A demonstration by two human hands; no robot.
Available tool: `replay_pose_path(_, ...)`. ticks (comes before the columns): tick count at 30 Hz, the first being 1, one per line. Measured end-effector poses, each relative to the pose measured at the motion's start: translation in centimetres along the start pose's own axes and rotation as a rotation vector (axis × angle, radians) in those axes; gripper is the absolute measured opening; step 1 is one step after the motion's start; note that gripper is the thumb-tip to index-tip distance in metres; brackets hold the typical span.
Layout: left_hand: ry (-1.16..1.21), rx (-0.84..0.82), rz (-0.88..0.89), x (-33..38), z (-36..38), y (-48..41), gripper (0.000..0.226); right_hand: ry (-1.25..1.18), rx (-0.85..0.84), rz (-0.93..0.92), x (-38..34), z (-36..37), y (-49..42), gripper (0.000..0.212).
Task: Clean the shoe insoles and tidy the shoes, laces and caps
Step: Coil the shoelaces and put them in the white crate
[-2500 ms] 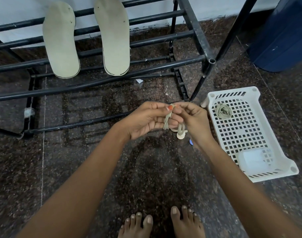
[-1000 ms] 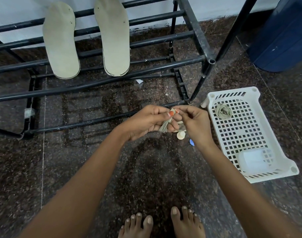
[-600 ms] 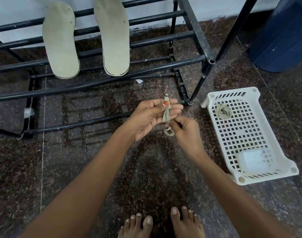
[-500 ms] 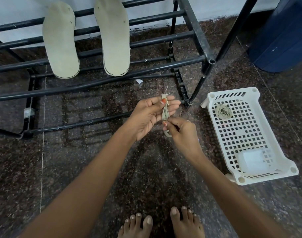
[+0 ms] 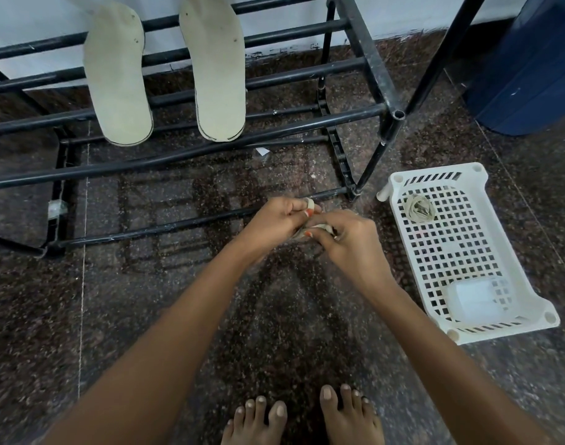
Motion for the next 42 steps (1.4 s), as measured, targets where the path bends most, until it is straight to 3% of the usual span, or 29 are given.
replay_pose_path(3, -0.059, -0.072, -0.019, -0.3, -0.2, -0.1, 0.022, -0.026, 0.021, 0.048, 0.3, -0.3, -0.5, 0.012)
replay_pose_path(8, 0.183, -0.230, -0.144, 0.4, 0.1, 0.5, 0.023, -0.191, 0.053, 0.231, 0.6, -1.3, -1.3, 0.018)
replay_pose_path(15, 0.310, -0.357, -0.152, 1.0, -0.2, 1.1, 0.029, -0.367, 0.103, 0.360, 1.4, -1.6, -1.9, 0.024)
replay_pose_path(20, 0.357, -0.370, -0.119, 1.4, -0.2, 1.5, 0.025, -0.507, 0.121, 0.435, 2.3, -1.4, -2.0, 0.021)
replay_pose_path(25, 0.566, -0.278, -0.086, 1.9, -0.2, 1.2, 0.024, -0.594, 0.091, 0.523, 2.5, -0.1, -0.6, 0.019)
replay_pose_path(31, 0.742, -0.125, -0.073, 1.6, -0.3, 0.6, 0.027, -0.328, 0.004, 0.317, 1.4, 0.9, 0.3, 0.030)
replay_pose_path(34, 0.783, -0.053, -0.073, 1.2, -0.3, 0.2, 0.027, -0.190, -0.023, 0.195, 0.9, 1.3, 0.5, 0.011)
replay_pose_path(42, 0.532, 0.075, -0.058, 0.7, 0.2, -0.4, 0.022, 0.092, -0.102, -0.068, 0.4, 0.8, 0.3, 0.012)
Point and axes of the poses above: each hand's wrist, its own y-axis away from the middle knuckle, its own z-axis out of the palm, x = y × z, the point moved 2 cm from there along -y, towards the middle knuckle, and after that the axes turned 9 degrees about x, right-handed, at the moved point
